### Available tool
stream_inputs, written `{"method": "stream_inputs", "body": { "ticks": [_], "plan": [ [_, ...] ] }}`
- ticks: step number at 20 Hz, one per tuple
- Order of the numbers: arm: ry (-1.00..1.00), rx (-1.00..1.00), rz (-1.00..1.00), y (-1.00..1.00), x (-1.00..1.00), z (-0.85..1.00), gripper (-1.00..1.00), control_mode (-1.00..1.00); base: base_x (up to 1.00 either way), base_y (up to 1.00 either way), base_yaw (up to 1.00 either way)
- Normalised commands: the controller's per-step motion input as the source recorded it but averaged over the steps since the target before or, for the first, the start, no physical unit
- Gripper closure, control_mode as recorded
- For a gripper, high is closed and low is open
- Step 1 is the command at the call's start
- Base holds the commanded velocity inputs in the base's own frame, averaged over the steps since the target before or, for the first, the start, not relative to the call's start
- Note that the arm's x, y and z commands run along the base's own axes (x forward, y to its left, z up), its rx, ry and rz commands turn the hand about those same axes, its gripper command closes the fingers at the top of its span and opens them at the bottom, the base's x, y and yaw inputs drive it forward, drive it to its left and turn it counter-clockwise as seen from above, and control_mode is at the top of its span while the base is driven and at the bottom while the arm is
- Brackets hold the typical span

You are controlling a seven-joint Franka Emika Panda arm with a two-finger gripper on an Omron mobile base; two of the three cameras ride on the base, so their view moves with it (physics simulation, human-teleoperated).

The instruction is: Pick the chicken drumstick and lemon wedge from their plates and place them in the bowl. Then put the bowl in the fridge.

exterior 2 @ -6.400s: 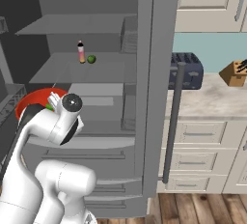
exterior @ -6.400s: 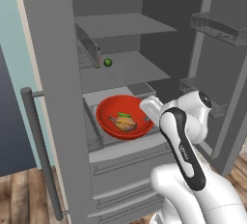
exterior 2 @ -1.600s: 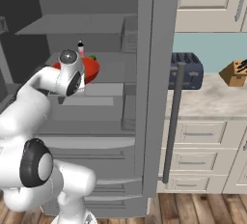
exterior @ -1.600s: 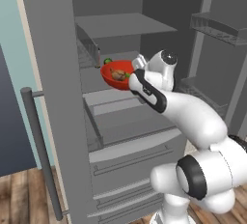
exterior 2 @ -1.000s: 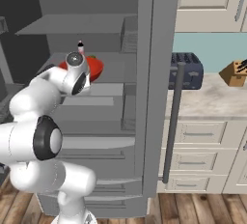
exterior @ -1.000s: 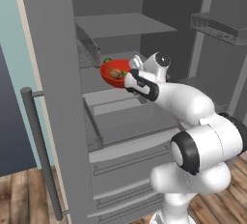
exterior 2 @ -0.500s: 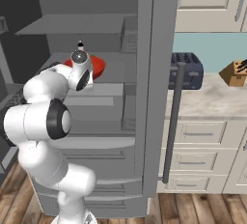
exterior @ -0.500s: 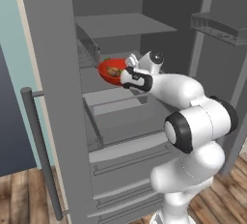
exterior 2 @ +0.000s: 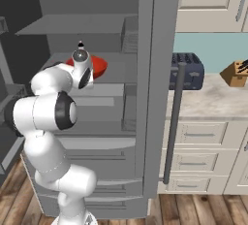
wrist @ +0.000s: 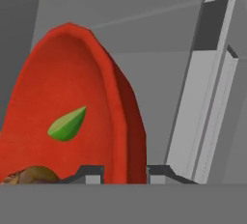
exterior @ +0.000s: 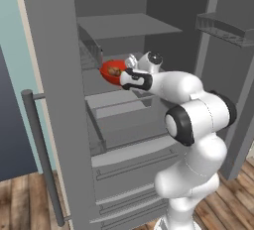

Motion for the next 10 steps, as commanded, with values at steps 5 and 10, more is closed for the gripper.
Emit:
{"method": "stream_inputs", "body": {
  "ticks": [5,10],
  "plan": [
    [0.0,-0.01,0.01,0.1,0.18,-0.13,1.0,-1.0,0.0,0.0,0.0],
    [0.0,-0.02,0.02,0.06,0.17,-0.09,1.0,-1.0,0.0,0.0,0.0]
  ]
}}
